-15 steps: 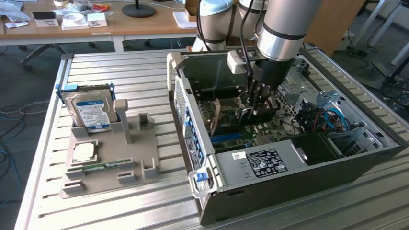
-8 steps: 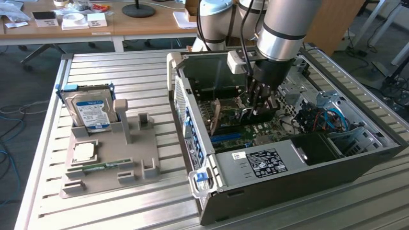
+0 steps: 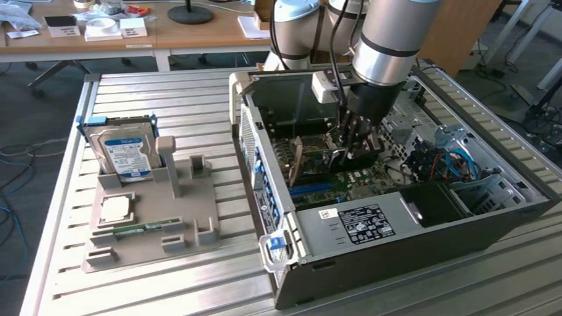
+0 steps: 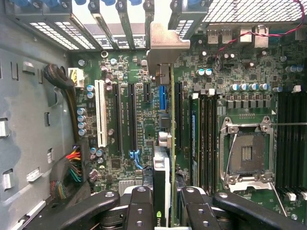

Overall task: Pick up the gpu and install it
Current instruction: 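Insert the gpu into the slot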

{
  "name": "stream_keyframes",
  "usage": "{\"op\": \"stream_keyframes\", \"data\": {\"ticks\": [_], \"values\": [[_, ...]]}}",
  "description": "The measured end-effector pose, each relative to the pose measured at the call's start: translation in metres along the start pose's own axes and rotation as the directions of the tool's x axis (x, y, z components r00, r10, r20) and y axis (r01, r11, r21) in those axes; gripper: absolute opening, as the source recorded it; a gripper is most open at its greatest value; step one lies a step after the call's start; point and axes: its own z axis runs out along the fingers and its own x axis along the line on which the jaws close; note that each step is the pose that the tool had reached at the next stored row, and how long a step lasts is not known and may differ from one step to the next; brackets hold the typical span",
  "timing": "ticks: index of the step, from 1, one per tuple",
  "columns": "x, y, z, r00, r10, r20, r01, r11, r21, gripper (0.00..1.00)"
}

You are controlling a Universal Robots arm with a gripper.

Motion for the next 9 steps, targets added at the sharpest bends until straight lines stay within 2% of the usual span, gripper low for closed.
{"op": "stream_keyframes", "data": {"ticks": [9], "values": [[-0.0012,0.0000,0.0006,1.0000,0.000,0.0005,0.000,1.0000,0.0000,0.27]]}}
